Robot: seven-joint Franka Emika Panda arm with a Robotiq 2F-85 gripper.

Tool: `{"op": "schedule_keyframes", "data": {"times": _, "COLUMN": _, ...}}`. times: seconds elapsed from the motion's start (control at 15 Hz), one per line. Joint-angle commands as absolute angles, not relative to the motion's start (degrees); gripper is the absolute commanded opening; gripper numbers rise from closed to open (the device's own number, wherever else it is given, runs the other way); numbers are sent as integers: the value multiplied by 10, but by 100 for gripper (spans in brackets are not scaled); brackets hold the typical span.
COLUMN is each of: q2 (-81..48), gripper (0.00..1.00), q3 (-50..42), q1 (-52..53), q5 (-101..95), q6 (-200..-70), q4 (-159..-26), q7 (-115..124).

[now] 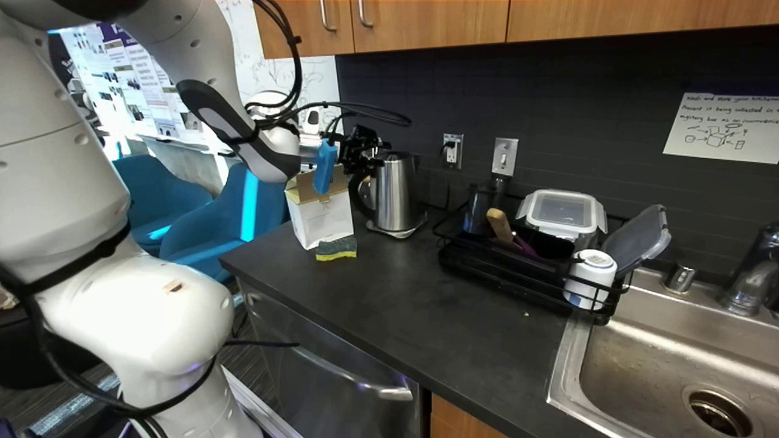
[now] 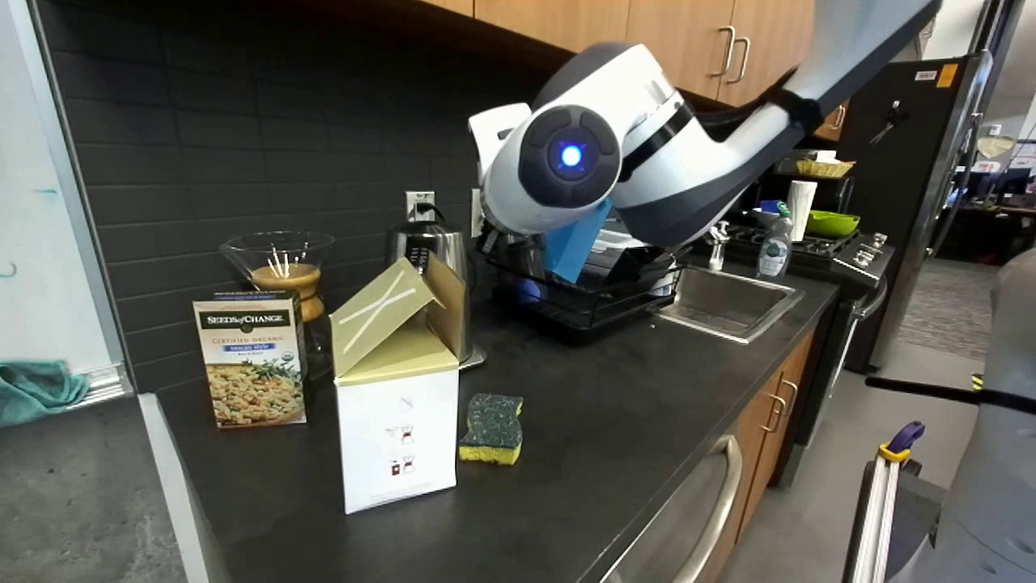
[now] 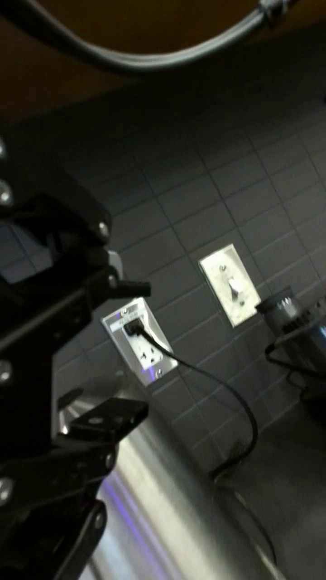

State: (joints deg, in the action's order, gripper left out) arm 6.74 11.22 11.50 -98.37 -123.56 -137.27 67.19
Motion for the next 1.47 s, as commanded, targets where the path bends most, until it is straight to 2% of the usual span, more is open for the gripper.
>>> {"op": "schedule_keyframes", "data": {"times": 0.0, "q2": 122, "gripper": 92, "q3": 107, "q1": 129, "q5": -912, "q6": -1334, "q4": -1425, "q7": 648}}
{"op": "schedule_keyframes", "data": {"times": 0.07, "q2": 131, "gripper": 99, "q3": 108, "q1": 132, "q5": -895, "q6": -1345, "q4": -1434, "q7": 644}}
{"op": "schedule_keyframes", "data": {"times": 0.13, "q2": 141, "gripper": 100, "q3": 109, "q1": 134, "q5": -879, "q6": -1348, "q4": -1443, "q7": 639}}
{"op": "schedule_keyframes", "data": {"times": 0.8, "q2": 282, "gripper": 100, "q3": 123, "q1": 159, "q5": -766, "q6": -1271, "q4": -1515, "q7": 621}}
{"op": "schedule_keyframes", "data": {"times": 1.4, "q2": 331, "gripper": 100, "q3": 119, "q1": 175, "q5": -676, "q6": -1252, "q4": -1531, "q7": 582}}
